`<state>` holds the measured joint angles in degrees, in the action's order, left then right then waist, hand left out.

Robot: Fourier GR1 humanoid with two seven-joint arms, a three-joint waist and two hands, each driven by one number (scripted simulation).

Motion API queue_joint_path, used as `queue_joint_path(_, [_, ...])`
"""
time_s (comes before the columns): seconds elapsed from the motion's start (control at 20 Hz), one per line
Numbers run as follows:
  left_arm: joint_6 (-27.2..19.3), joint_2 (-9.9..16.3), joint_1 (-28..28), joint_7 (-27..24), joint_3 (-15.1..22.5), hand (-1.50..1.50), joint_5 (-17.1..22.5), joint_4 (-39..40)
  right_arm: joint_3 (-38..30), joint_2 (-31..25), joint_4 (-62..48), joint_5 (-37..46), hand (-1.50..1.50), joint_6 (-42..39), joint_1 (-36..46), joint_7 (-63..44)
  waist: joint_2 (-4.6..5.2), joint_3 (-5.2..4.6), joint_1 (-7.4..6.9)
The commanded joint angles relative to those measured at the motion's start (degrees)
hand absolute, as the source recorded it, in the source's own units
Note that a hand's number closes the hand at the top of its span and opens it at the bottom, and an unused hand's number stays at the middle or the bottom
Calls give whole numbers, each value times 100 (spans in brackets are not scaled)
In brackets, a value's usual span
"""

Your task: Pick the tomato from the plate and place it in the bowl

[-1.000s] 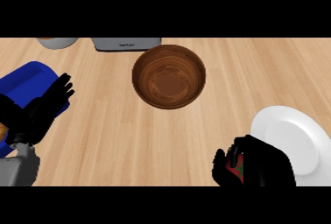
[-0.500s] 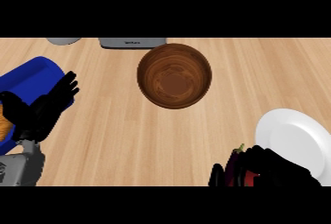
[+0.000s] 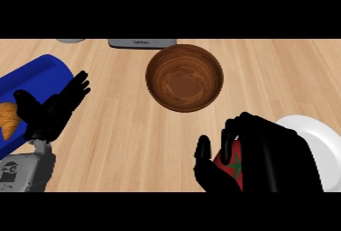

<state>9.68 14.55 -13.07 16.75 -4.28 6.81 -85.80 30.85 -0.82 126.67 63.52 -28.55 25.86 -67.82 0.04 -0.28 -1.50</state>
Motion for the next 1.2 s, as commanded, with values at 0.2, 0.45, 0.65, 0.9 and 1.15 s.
queue_joint_path(0.2, [3,30,-106,83,-14,0,-11,-45,-1157,78,-1929,-650,150,424,2211,-1028,20,11,-113])
queue_joint_path(0.45, [-28,-64,-25,-8,-5,0,-17,-61,-1562,79,-3273,-752,150,909,3165,-926,15,15,-125])
queue_joint_path(0.65, [122,96,-116,9,-90,0,36,22,-1960,79,-4501,-555,150,1400,3507,-511,43,18,-129])
queue_joint_path(0.9, [218,175,31,-183,-212,0,76,97,-2766,80,-5651,-318,150,2090,3693,375,59,23,-81])
queue_joint_path(1.15, [57,-18,-286,-18,-71,0,-20,113,-2925,79,-7105,-584,150,3297,3675,1319,69,26,-72])
